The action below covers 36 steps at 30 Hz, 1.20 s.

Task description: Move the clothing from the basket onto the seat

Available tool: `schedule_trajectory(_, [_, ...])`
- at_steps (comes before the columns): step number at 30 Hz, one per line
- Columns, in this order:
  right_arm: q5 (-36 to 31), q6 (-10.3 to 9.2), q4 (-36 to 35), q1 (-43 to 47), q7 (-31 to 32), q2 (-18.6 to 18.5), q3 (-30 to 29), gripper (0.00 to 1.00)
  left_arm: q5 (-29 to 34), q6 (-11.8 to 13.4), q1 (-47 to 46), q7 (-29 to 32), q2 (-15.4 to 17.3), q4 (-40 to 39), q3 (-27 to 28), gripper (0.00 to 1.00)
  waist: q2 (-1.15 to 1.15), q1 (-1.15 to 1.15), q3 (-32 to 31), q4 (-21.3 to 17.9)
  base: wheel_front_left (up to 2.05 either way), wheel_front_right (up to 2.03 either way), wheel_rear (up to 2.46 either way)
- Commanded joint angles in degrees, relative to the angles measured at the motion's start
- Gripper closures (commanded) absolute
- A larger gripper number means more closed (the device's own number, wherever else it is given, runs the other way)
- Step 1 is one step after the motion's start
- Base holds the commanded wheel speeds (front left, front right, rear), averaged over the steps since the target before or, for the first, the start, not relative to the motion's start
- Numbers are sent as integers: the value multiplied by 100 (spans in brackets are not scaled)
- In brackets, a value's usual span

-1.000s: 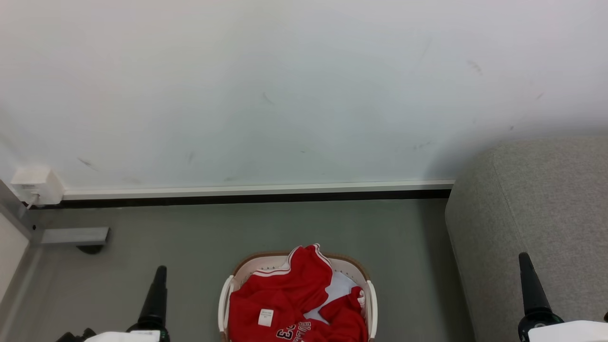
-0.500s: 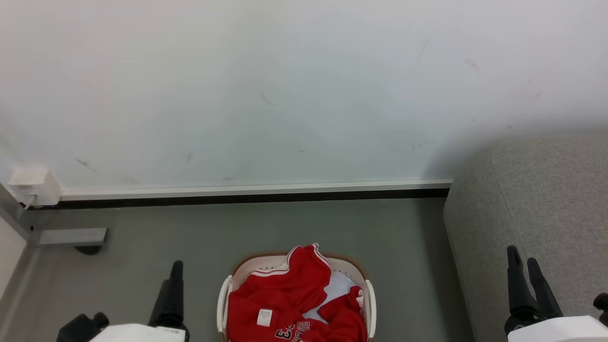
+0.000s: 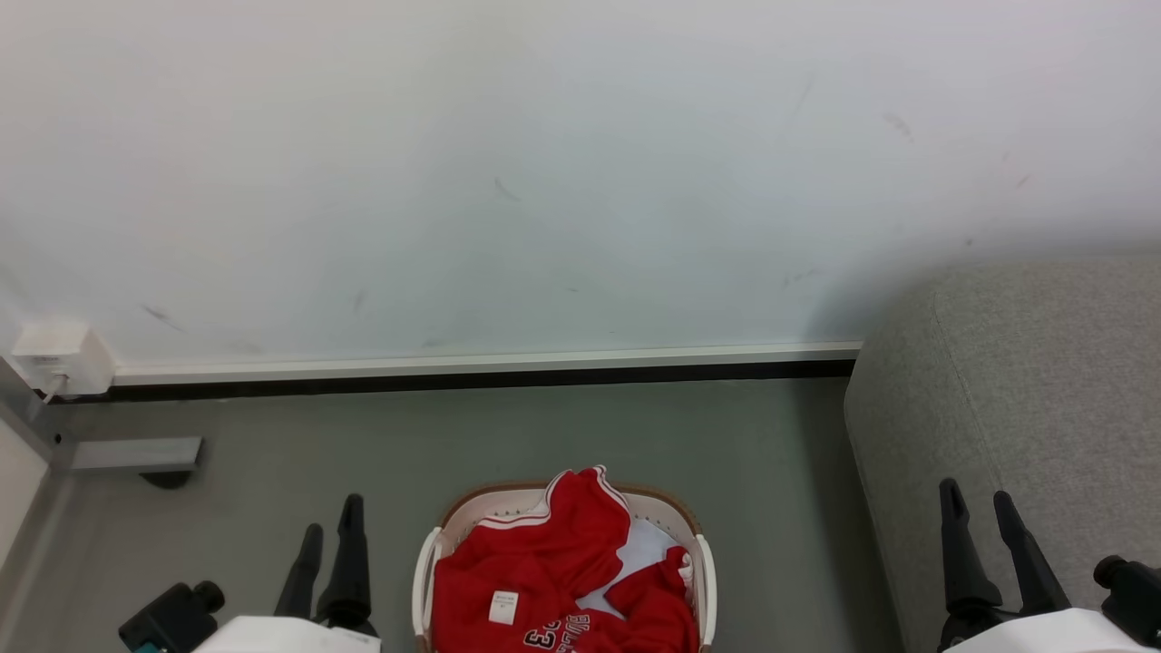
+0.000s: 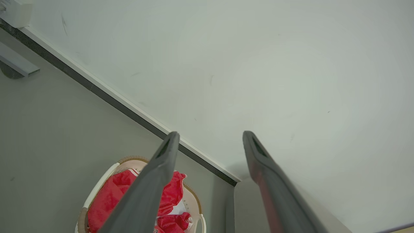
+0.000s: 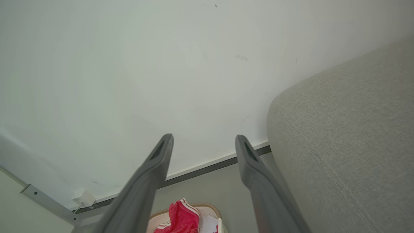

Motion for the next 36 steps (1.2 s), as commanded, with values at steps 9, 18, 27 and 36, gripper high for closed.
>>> schedule_trajectory(9, [-796,-6,30,-74,-195,-67,98,0,869,98,48,-199,56,-183,-69,0,0,0,-1,-7,0,0,0])
schedule_trajectory(18, [-1408,-7,71,-56,-331,-75,124,0,1488,181,84,-335,63,-268,-139,0,0,0,11,-13,0,0,0])
schedule_trajectory(27, [-1938,-8,111,-46,-465,-82,129,0,2055,246,103,-471,68,-369,-170,0,0,0,26,-24,0,0,0])
schedule_trajectory(36, [-2349,-9,167,-15,-568,-87,97,0,2505,298,169,-576,72,-395,-185,0,0,0,29,-40,0,0,0])
